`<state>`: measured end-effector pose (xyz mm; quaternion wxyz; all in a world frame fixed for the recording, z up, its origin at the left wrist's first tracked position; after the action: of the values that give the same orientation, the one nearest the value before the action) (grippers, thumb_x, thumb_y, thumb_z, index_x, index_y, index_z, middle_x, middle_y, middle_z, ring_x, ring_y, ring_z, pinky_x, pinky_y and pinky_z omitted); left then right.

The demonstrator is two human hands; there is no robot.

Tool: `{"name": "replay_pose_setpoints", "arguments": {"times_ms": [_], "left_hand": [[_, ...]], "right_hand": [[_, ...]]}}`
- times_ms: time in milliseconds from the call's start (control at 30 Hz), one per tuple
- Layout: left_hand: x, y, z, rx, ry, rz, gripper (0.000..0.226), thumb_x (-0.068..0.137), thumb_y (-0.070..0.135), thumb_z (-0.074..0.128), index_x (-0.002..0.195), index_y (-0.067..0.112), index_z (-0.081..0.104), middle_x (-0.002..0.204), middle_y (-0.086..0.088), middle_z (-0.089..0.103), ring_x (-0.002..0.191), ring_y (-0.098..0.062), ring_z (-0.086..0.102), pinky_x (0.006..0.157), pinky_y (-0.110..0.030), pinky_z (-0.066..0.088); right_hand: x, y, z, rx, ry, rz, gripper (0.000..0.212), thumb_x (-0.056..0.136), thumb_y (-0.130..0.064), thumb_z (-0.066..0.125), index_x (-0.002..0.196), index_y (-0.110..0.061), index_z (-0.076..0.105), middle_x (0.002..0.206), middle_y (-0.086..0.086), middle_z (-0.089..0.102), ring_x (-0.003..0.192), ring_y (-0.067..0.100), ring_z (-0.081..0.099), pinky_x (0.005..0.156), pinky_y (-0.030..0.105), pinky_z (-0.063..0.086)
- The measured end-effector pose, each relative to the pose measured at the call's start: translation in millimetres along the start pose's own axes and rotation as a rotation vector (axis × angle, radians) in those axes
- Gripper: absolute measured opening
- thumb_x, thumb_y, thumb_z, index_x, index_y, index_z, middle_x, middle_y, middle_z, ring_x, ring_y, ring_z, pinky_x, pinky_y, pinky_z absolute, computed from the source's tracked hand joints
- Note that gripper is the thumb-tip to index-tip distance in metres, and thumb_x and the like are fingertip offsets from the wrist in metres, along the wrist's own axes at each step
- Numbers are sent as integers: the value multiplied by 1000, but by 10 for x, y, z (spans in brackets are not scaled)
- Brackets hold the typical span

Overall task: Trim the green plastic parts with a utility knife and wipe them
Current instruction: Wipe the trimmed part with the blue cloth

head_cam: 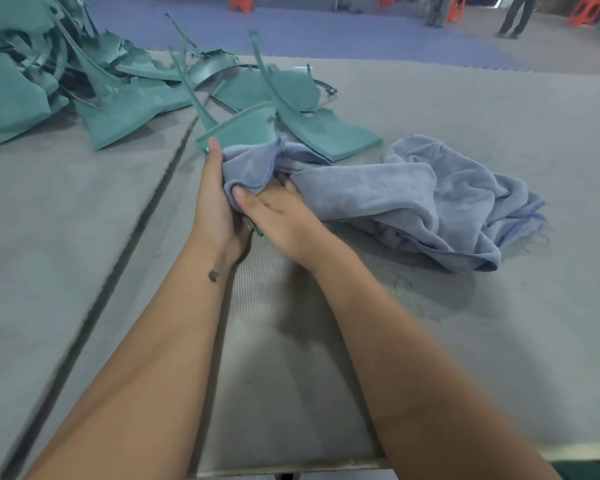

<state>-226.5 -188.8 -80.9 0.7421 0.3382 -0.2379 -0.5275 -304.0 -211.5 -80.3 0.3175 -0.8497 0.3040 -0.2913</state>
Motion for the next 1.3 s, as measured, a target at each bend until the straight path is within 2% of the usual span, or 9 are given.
{"name": "replay_pose_setpoints", "arguments": {"times_ms": [100, 200, 333, 467, 667, 767, 900, 1100, 1300], "left_hand": [[-8, -28, 29, -82, 84, -27, 42, 101, 40, 41, 114, 11, 69, 110, -6, 72, 104, -16, 68, 92, -27, 53], [8, -59, 23, -29, 84, 2, 34, 103, 27, 38, 111, 10, 66, 104, -7, 74, 98, -20, 70, 89, -32, 56], [46, -34, -79, 36, 207, 6, 35, 101, 25, 44, 127, 9, 59, 115, -10, 70, 103, -26, 68, 85, -39, 57], [106, 2, -176, -30, 231, 32, 34, 102, 26, 46, 132, 14, 54, 120, -7, 68, 108, -25, 67, 92, -45, 54], [120, 40, -149, -374, 170, 44, 37, 102, 13, 43, 137, 4, 49, 122, -15, 66, 105, -26, 68, 83, -43, 58], [82, 23, -104, -285, 104, 62, 35, 97, -4, 41, 131, -2, 49, 102, -13, 71, 87, -23, 71, 73, -35, 60], [51, -10, -72, -141, 30, 7, 28, 94, -10, 42, 114, 0, 59, 92, -9, 74, 83, -21, 71, 72, -31, 59], [14, -17, -95, -1, 1, -95, 33, 91, 1, 41, 119, 5, 59, 112, -12, 67, 96, -27, 65, 87, -42, 54], [9, 57, -137, 336, -53, -53, 13, 91, 13, 59, 100, 12, 68, 93, -4, 76, 85, -20, 73, 65, -30, 58]], "right_hand": [[30, 91, 8, -446, 60, -2, 50, 100, -43, 38, 146, -25, 39, 155, 8, 32, 143, 26, 20, 116, 32, 2], [34, 183, -104, -442, 192, 7, 42, 98, -37, 47, 134, -15, 54, 141, 16, 48, 131, 33, 37, 111, 35, 18], [-19, 323, -390, 27, 578, 213, 28, 97, -22, 55, 103, 3, 67, 104, 21, 67, 101, 31, 60, 89, 37, 44], [-108, 316, -562, 581, 825, 305, 21, 99, -17, 51, 81, -13, 62, 69, -6, 59, 65, -4, 56, 64, 14, 43], [-96, 175, -612, 1168, 461, 224, 19, 91, -18, 57, 76, -19, 69, 64, -2, 62, 57, 10, 58, 52, 21, 45], [-52, 146, -507, 1063, 423, 167, 17, 93, -5, 57, 100, -20, 60, 87, 0, 65, 81, 9, 63, 73, 21, 50], [-53, 209, -419, 563, 350, 259, 20, 91, -4, 61, 73, -7, 52, 51, -4, 54, 42, 2, 50, 44, 15, 40], [-40, 330, -551, 248, 572, 298, 24, 97, -20, 53, 73, -20, 50, 71, -5, 51, 71, 14, 49, 67, 19, 37], [-43, 442, -539, 44, 485, 315, 35, 97, -36, 52, 65, -23, 49, 50, -13, 45, 56, 7, 46, 49, 16, 30]]}}
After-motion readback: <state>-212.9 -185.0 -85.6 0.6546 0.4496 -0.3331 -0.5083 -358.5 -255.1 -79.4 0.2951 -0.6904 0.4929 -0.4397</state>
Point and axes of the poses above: each hand's wrist, its own x-axis towards the middle knuckle, its own z-axis out of the palm, y = z × x, the point moved 3 cm from there along x, towards the middle knuckle
